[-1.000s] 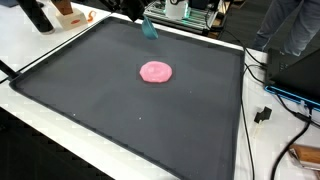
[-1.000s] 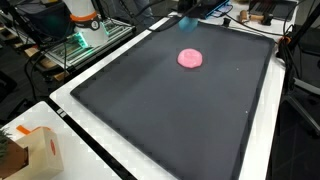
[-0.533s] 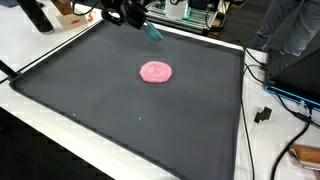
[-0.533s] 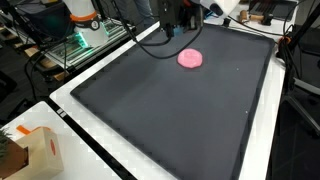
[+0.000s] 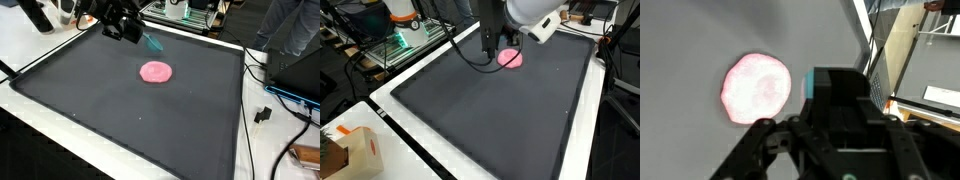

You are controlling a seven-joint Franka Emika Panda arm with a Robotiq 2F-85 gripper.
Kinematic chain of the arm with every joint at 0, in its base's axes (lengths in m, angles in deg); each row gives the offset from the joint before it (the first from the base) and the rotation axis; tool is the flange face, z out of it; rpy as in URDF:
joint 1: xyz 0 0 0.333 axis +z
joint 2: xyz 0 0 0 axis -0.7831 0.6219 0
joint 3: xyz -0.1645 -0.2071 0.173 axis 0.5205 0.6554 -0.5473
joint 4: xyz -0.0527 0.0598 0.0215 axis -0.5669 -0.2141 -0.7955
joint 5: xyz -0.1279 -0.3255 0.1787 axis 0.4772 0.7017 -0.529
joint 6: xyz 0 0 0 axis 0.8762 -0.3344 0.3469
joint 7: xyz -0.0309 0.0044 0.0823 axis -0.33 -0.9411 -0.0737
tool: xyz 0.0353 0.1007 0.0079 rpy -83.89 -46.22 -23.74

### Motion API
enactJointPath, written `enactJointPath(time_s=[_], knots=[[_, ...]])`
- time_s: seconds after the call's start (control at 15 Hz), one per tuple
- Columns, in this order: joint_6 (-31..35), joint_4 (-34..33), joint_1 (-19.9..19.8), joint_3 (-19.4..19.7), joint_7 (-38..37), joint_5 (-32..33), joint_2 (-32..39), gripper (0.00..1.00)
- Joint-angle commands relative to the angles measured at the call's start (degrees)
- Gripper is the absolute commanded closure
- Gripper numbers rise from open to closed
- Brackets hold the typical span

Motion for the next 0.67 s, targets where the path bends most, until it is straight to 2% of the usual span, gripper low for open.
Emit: enactJointPath(time_s=[0.0, 0.2, 0.6], knots=[[4.5, 0.7, -1.0, -0.3, 1.0, -1.3, 0.6, 0.75], [8.3, 2.0, -0.9, -0.5, 0.8, -0.9, 0.5, 0.75], [10.5, 4.1, -1.0, -0.5, -0.7, -0.7, 1.1, 0.75]])
